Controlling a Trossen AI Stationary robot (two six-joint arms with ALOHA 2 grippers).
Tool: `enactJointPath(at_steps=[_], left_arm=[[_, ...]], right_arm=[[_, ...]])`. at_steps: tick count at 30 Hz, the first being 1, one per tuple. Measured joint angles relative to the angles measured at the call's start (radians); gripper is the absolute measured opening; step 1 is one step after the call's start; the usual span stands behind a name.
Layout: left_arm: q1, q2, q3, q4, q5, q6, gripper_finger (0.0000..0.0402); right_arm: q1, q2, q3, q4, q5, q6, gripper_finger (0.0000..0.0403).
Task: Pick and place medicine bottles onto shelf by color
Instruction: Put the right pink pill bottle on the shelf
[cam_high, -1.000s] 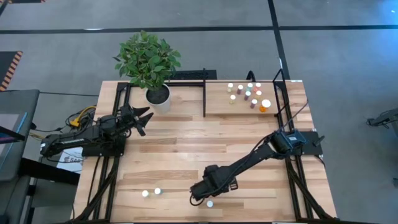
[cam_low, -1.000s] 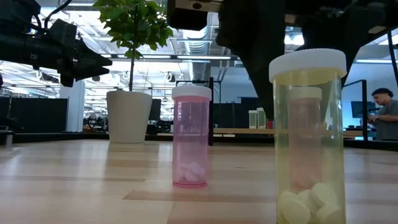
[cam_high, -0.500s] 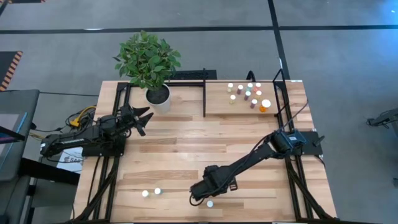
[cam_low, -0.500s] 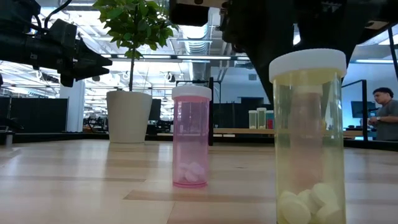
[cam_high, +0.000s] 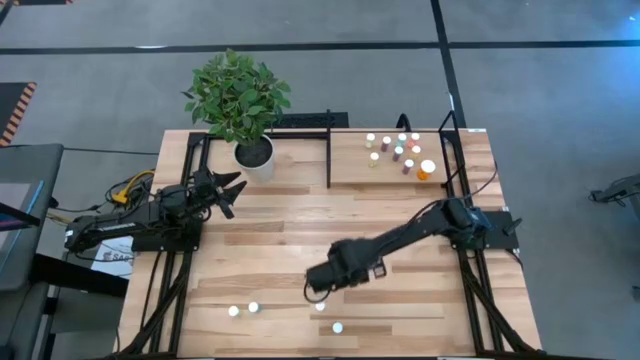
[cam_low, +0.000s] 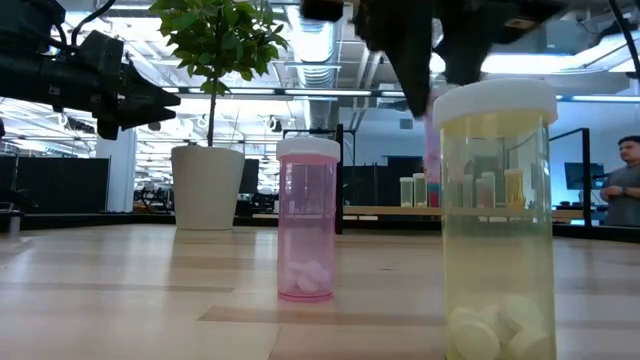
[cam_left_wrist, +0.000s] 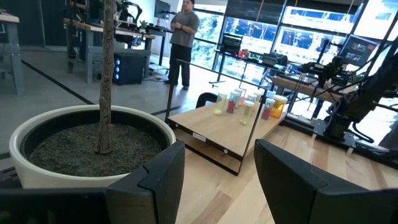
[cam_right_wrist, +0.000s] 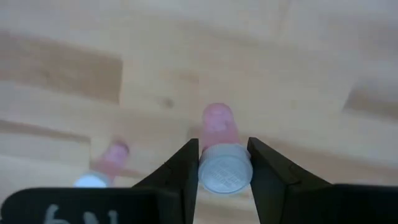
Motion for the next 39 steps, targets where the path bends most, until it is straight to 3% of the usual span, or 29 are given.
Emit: enactJointPath(at_steps=[6,11,19,25,32,39], left_arm=[[0.000,0.000,0.000,0.000,0.000,0.000,0.0181],[0.000,0.000,0.000,0.000,0.000,0.000,0.0181],[0.000,0.000,0.000,0.000,0.000,0.000,0.0181],[0.000,0.000,0.000,0.000,0.000,0.000,0.0181],[0.000,0.000,0.000,0.000,0.000,0.000,0.0181],[0.000,0.000,0.000,0.000,0.000,0.000,0.0181]], right_arm=[[-0.077,-0.116,0.000,-0.117,0.145,-0.105,0.0132],[-0.173,-0.201,-0.062,-0.167,0.162,-0.184,0.0132],[-0.316,-0.419,-0.458,0.026,0.090,-0.277,0.0132],[-0.425,-0.599,-0.696,0.114,0.092,-0.194,0.0132],[-0.604,-0.642,-0.721,0.119,0.179,-0.157,0.0132],[-0.829,-0.599,-0.721,0.159,0.133,-0.087,0.0132]])
